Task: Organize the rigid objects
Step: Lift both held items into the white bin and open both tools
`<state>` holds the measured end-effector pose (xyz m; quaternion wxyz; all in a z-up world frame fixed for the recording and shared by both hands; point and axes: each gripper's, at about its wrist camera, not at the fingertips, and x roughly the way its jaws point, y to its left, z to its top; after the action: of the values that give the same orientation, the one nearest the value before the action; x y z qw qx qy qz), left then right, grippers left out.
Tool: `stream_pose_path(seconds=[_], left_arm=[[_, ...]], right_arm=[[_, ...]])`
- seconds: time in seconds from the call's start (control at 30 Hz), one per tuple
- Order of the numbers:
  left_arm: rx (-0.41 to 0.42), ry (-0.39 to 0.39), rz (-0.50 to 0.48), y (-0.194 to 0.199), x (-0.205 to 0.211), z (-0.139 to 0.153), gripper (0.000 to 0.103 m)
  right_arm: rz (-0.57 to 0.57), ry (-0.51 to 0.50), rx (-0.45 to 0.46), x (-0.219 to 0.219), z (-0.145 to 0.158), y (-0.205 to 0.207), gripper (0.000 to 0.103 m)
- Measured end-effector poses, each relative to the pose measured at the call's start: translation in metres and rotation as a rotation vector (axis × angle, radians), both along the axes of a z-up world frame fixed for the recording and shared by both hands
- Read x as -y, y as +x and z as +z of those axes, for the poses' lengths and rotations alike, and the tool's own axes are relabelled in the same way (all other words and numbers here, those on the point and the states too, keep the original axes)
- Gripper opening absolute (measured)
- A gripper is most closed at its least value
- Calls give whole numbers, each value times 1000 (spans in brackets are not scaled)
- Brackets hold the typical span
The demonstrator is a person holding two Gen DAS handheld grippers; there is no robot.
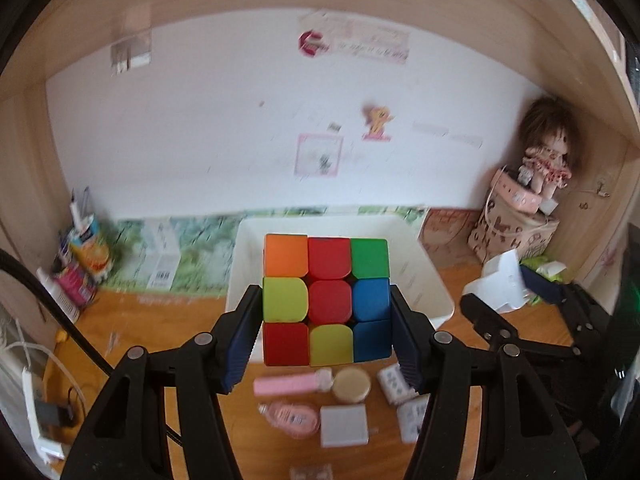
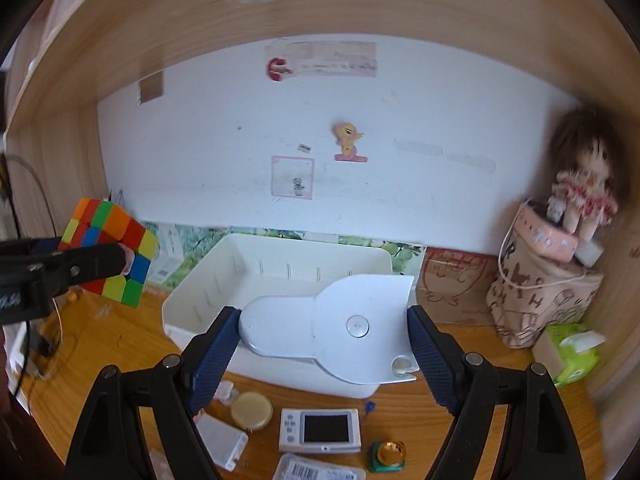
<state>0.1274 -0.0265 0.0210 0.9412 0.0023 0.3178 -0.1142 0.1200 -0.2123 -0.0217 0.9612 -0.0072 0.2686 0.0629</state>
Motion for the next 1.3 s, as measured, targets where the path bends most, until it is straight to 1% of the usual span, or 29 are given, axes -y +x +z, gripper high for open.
stream_pose_path(seconds=[0.07,0.17,0.3,0.4,0.53,0.77,0.9,0.93,1.0,1.03,1.1,1.3], left_arm=[[25,10,5,5,5,-1,64],[32,7,22,17,10,-7,64],[50,79,47,33,20,-18,64],[34,78,55,49,24,-28,64],[14,133,67,67,33,-46,64],[-43,179,78,90,39,-70,64],[-1,205,103,94,40,-70,65],[0,207,103,95,40,-69,66],[-5,209,111,98,38,-68,73],[-4,207,116,98,37,-68,74],[-3,204,124,98,35,-66,79],[21,206,137,89,32,-55,81]], right_arm=[[-7,48,-9,10,-5,12,84],[-13,91,-21,20,-13,27,84],[-16,164,-56,33,-30,46,84],[-15,191,-62,36,-44,59,84],[-5,213,-92,37,-61,73,84],[-1,219,-197,33,-91,99,84],[17,202,-219,29,-101,103,85],[22,197,-227,27,-103,105,85],[22,196,-234,26,-104,105,85],[21,198,-234,26,-104,105,85],[18,198,-231,26,-103,105,85],[2,194,-210,29,-92,98,85]])
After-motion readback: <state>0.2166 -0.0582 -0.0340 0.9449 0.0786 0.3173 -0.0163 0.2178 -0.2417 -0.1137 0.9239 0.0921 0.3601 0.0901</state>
